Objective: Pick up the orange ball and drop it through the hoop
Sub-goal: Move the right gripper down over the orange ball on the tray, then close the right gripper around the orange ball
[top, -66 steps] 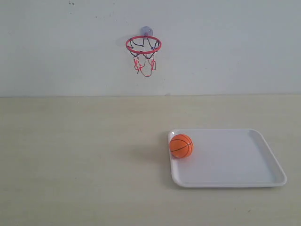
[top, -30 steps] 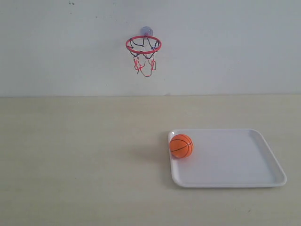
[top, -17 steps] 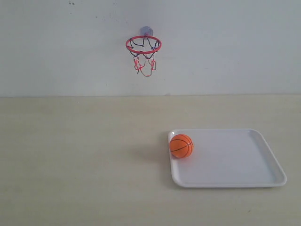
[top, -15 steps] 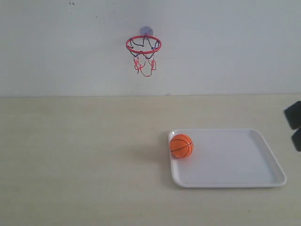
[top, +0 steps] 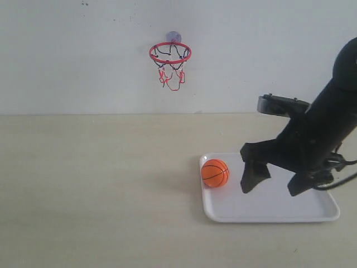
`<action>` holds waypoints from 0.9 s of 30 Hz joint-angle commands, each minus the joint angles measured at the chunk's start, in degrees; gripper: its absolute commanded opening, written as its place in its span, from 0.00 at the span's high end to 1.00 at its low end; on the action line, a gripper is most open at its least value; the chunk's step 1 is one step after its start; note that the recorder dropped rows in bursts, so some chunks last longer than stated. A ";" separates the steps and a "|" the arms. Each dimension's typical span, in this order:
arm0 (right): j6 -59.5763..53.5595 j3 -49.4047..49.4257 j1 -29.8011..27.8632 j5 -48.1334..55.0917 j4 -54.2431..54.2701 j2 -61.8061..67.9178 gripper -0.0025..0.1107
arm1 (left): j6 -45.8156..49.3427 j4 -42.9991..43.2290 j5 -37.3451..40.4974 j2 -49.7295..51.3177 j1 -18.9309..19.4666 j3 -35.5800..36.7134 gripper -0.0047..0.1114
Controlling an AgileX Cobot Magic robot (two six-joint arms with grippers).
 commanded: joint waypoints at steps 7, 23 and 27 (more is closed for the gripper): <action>3.31 -17.42 2.38 0.56 2.31 14.38 0.24 | 0.28 0.08 -0.13 -0.14 0.09 0.21 0.92; 6.29 -24.64 5.23 -5.70 3.44 24.16 0.24 | 0.28 0.08 -0.13 -0.14 0.09 0.21 0.92; 6.29 -24.64 5.23 -6.71 3.44 24.80 0.24 | 0.28 0.08 -0.13 -0.14 0.09 0.21 0.92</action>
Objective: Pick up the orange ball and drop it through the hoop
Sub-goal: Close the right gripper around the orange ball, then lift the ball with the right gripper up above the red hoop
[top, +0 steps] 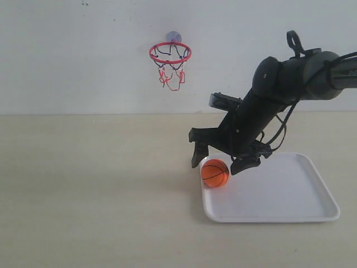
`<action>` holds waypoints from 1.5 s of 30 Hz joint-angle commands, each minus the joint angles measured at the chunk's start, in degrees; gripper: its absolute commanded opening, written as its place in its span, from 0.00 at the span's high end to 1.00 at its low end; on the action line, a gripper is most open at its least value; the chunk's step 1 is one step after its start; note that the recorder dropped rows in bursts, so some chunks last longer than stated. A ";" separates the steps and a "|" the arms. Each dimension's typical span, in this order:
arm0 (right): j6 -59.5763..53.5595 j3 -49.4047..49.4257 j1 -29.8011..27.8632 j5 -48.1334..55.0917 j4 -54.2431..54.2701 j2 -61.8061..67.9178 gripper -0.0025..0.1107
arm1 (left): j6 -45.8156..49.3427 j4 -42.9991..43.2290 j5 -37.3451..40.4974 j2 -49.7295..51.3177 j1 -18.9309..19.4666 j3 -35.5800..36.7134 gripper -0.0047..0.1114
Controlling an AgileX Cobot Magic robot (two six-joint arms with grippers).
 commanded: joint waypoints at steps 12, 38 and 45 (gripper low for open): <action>0.26 -0.34 0.04 -2.97 0.18 1.07 0.24 | 0.28 0.08 -0.13 -0.14 0.09 0.21 0.92; 1.89 -0.34 0.04 -2.95 0.53 3.50 0.98 | 0.28 0.08 -0.13 -0.14 0.09 0.21 0.92; -1.33 -2.59 0.04 -2.33 0.26 -2.39 0.98 | 0.28 0.08 -0.13 -0.14 0.09 0.21 0.92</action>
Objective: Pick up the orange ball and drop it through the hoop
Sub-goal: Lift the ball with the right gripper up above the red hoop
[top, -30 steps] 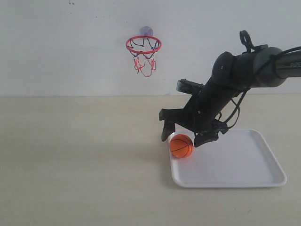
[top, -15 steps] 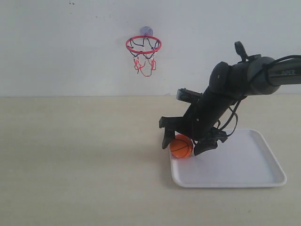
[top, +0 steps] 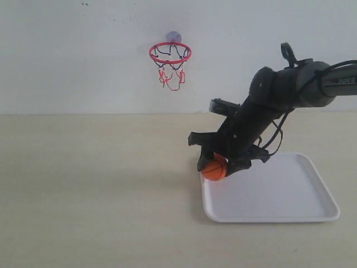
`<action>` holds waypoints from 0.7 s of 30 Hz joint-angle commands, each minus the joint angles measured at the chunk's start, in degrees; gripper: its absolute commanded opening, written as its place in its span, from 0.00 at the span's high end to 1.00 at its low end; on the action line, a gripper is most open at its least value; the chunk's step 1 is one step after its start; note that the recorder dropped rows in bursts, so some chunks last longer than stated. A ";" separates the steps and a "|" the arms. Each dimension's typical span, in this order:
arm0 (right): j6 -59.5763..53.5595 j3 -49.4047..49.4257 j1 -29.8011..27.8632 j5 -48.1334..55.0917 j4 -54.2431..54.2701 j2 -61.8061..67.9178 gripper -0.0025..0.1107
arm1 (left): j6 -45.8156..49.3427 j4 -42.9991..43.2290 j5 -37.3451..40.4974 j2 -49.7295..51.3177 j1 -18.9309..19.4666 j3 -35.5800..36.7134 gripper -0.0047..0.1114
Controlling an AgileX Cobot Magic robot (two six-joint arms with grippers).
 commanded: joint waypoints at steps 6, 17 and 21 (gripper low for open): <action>-6.61 -6.72 0.04 -0.02 -1.17 -14.25 0.98 | 0.28 0.08 -0.13 -0.14 0.09 0.21 0.92; -7.69 -11.15 0.04 -18.15 13.04 -11.69 0.98 | 0.28 0.08 -0.13 -0.14 0.09 0.21 0.92; -12.57 -14.91 0.04 -18.18 19.37 -7.77 0.98 | 0.28 0.08 -0.13 -0.14 0.09 0.21 0.92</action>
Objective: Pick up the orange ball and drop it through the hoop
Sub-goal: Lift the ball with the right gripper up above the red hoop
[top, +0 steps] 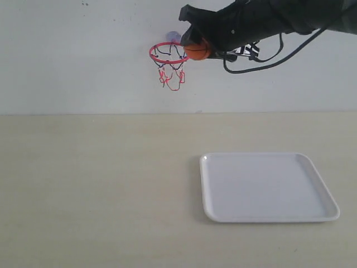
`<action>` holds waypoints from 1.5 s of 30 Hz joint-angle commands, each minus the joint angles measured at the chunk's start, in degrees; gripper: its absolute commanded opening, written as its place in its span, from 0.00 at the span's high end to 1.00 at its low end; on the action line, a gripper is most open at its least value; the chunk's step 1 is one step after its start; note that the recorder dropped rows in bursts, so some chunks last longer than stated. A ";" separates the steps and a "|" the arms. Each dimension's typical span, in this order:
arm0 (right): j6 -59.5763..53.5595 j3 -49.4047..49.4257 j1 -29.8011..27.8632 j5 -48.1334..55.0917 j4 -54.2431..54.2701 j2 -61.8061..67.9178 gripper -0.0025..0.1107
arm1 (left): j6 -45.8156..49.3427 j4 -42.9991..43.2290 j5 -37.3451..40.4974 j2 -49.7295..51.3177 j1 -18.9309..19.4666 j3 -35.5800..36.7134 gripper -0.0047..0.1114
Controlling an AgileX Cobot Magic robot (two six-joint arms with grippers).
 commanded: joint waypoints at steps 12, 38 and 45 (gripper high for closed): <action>-4.36 -13.22 0.04 -3.86 11.62 10.66 0.98 | 0.28 0.08 -0.13 -0.14 0.09 0.21 0.92; -5.91 -23.59 1.84 -10.83 15.14 19.52 0.98 | 0.28 0.08 -0.13 -0.14 0.09 0.21 0.92; -6.67 -23.59 2.31 -14.13 15.14 19.68 0.98 | 0.28 0.08 -0.13 -0.14 0.09 0.21 0.92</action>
